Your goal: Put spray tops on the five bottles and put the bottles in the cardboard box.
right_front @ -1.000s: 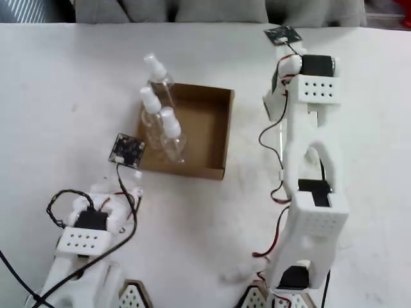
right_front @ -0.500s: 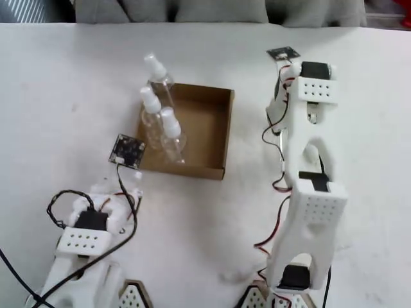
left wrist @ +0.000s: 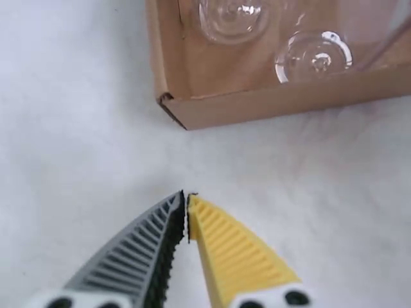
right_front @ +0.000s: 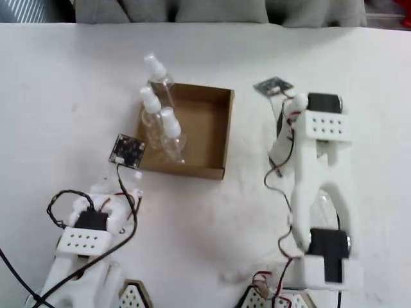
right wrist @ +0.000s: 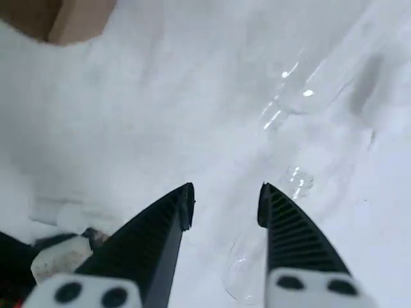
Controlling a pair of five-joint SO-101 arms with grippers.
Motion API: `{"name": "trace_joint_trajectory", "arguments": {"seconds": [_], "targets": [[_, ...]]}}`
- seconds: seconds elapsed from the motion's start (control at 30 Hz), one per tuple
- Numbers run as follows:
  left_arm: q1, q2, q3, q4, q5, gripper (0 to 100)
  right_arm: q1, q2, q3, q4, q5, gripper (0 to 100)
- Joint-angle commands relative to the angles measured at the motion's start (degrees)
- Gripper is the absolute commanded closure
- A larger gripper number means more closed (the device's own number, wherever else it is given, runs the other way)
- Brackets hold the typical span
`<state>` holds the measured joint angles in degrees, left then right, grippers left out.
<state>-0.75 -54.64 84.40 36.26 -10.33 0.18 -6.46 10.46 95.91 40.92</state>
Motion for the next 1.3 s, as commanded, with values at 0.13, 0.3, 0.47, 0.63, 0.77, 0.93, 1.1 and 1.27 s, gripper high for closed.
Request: {"name": "trace_joint_trajectory", "arguments": {"seconds": [0.13, 0.3, 0.47, 0.63, 0.77, 0.93, 1.1, 1.27], "targets": [[0.0, -1.6, -0.5, -1.5, -0.4, 98, -1.6, -20.7, 21.5, 0.0, 25.1, 85.8], [0.0, -1.6, -0.5, -1.5, -0.4, 98, -1.5, -32.3, 33.7, 0.1, 43.3, 85.8], [0.0, -1.6, -0.5, -1.5, -0.4, 98, -1.5, -42.9, 44.0, 1.8, 60.9, 85.8], [0.0, -1.5, -0.5, -1.5, -0.4, 98, -1.5, -51.0, 50.9, 0.8, 69.9, 85.8], [0.0, -1.5, -0.5, -1.5, -0.4, 98, -4.1, -53.9, 53.9, -0.4, 71.4, 86.1], [0.0, -1.5, -0.5, -1.5, -0.4, 98, -9.1, -51.8, 53.9, -0.7, 65.8, 87.8], [-0.3, -1.5, -0.4, -3.3, -0.2, 98, -16.0, -47.0, 52.1, -0.7, 53.4, 92.6], [-2.1, -1.5, -0.5, -4.7, 0.0, 98, -18.9, -41.3, 45.0, 0.7, 41.3, 93.0]]}}
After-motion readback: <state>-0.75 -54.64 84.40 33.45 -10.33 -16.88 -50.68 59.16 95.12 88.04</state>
